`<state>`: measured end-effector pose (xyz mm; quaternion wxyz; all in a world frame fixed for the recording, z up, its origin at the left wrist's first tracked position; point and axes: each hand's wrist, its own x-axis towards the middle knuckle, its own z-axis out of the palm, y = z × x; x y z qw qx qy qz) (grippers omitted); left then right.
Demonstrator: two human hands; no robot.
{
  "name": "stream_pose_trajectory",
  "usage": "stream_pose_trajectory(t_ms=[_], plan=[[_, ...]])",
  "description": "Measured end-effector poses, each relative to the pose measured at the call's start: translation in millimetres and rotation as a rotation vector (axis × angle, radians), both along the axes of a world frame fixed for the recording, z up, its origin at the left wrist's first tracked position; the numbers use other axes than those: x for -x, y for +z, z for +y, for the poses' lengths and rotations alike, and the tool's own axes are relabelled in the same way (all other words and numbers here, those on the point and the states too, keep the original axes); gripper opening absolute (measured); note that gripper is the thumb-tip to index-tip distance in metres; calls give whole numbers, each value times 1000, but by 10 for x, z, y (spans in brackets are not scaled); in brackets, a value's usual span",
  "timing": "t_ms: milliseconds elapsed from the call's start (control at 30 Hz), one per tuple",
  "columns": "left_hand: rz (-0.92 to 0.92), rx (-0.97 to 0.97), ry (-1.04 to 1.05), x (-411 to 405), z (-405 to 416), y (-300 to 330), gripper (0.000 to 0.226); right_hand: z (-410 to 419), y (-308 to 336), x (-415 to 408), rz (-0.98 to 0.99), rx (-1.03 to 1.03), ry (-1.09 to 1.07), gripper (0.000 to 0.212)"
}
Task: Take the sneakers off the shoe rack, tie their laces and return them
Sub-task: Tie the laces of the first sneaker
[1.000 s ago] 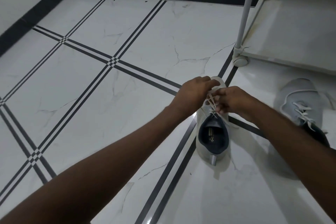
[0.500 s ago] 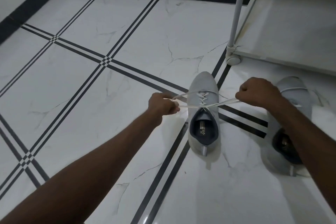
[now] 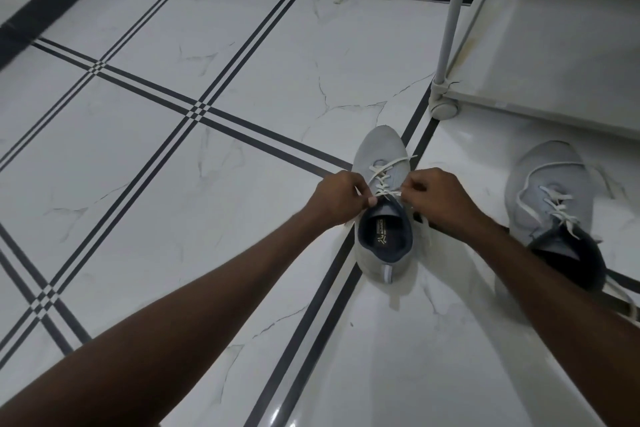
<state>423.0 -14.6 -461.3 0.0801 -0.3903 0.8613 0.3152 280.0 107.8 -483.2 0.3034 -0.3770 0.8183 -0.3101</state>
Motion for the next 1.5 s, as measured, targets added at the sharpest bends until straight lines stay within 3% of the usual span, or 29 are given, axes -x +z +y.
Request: stream_pose_trajectory(t_ms=[133,200,333,567,700,800,933,1100,1300,1500], plan=[[0,-52,-37,11,-23,18,22,5,118,134,-575,-36,-183,16],[10,-129,-22,18,-25,34,20,17,152,155,-506,-138,-57,20],[10,-96,-43,-17,-125,37,20,48,134,151,-58,-167,244,38],[-16,117,-97,-252,-173,-258,17,205,-147,271,-42,-221,270,39],[-39,100,-96,-255,-160,-291,18,234,-158,276,-39,-231,267,41],[-104,-98,-117,-395,-337,-149,18,230,-60,355,17,-296,313,43],[1,-566,135,-556,-610,205,17,210,220,551,-153,-420,311,29],[331,-970,213,-255,-514,371,19,169,530,611,-562,-93,207,27],[483,-1046,396,182,-172,223,22,141,420,404,-820,163,40,19],[461,-922,440,314,-106,-2,24,66,231,144,-567,184,-61,26]])
